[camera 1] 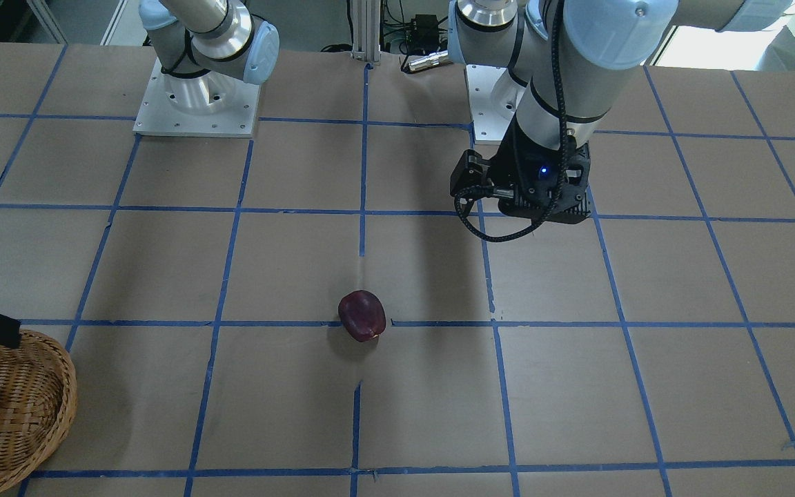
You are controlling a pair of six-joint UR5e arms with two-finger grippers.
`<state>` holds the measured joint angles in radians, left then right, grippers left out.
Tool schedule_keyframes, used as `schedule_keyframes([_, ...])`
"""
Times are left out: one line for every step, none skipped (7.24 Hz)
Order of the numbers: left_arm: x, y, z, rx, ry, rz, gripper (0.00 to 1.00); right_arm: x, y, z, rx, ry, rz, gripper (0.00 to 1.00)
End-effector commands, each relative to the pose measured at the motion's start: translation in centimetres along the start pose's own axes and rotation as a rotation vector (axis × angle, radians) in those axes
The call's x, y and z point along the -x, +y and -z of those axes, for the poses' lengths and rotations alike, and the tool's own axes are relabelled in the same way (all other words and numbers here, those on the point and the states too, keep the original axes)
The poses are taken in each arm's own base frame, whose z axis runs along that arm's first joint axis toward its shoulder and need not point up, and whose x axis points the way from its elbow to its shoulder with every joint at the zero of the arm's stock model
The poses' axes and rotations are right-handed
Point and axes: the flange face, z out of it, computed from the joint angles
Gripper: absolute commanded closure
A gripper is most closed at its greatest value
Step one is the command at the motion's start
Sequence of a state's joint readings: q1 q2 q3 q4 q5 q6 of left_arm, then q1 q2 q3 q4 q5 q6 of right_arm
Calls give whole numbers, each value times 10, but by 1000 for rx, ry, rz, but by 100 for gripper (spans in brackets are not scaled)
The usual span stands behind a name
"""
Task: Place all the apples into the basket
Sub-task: 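Grasp the dark red apple at center with the right gripper while the left withdraws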
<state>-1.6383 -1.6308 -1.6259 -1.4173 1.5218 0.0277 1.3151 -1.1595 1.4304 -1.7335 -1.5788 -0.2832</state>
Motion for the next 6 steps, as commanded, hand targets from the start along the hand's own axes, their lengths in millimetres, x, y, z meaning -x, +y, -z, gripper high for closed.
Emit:
schedule_keyframes([13, 8, 2, -35, -46, 25, 0, 171, 17, 2, 23, -49, 97, 0])
schedule_keyframes([25, 8, 0, -5, -46, 50, 0, 228, 26, -8, 35, -80, 101, 0])
schedule_keyframes([39, 7, 2, 23, -44, 79, 0, 276, 28, -29, 50, -141, 125, 0])
schedule_keyframes([44, 3, 4, 64, -40, 89, 0, 306, 20, -48, 1, -142, 173, 0])
schedule_keyframes([44, -5, 10, 72, -41, 90, 0, 335, 17, -75, -1, -141, 198, 0])
schedule_keyframes([41, -8, 12, 66, -42, 97, 0, 359, 22, -96, 24, -135, 176, 0])
